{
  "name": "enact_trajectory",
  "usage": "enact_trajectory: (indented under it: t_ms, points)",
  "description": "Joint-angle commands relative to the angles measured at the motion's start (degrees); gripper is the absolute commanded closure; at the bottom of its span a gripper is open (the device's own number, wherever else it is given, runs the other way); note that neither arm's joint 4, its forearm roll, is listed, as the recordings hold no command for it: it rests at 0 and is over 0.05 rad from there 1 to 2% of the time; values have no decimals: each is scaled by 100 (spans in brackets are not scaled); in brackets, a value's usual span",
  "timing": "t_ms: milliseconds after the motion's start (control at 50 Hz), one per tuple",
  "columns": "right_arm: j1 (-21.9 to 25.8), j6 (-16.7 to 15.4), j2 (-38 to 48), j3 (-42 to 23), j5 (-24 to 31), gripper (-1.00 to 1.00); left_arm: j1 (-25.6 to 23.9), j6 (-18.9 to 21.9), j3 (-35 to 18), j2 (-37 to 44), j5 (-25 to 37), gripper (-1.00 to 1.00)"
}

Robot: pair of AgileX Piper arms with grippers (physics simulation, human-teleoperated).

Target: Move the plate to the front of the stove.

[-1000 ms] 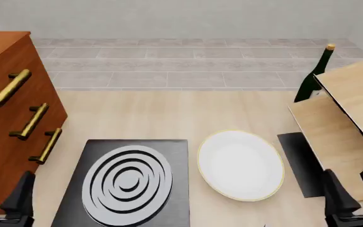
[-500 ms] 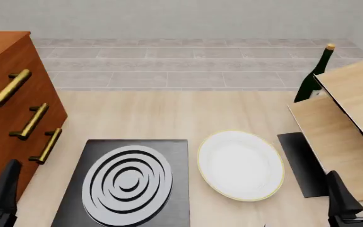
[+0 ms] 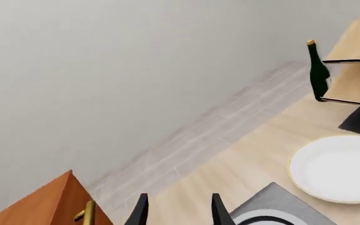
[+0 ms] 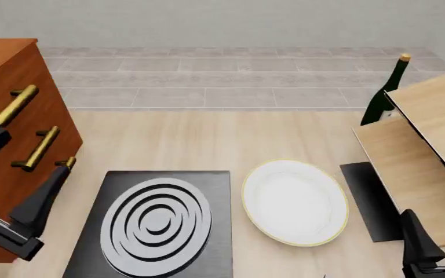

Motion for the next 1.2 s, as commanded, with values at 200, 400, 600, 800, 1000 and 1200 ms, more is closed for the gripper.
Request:
enact_trajectory:
  t_ms: [200, 400, 600, 800, 1000, 1200]
  points:
    - [-8, 0, 0, 0, 4, -100, -1194, 1506, -879, 1737, -285, -100]
    - [-9, 2, 0, 0, 3, -100, -1936, 2168, -1517, 2663, -11, -100]
    - [-7, 1, -2, 0, 3, -100, -2738, 2748, -2018, 3374, 450, -100]
    - [-6, 4, -3, 0, 2, -100, -3381, 3023, -2330, 3920, 673, -100]
    - [-7, 2, -3, 0, 2, -100, -3701, 3263, -2562, 4345, 638, -100]
    - [-6, 4, -3, 0, 2, -100, -4054, 3390, -2494, 4641, 339, -100]
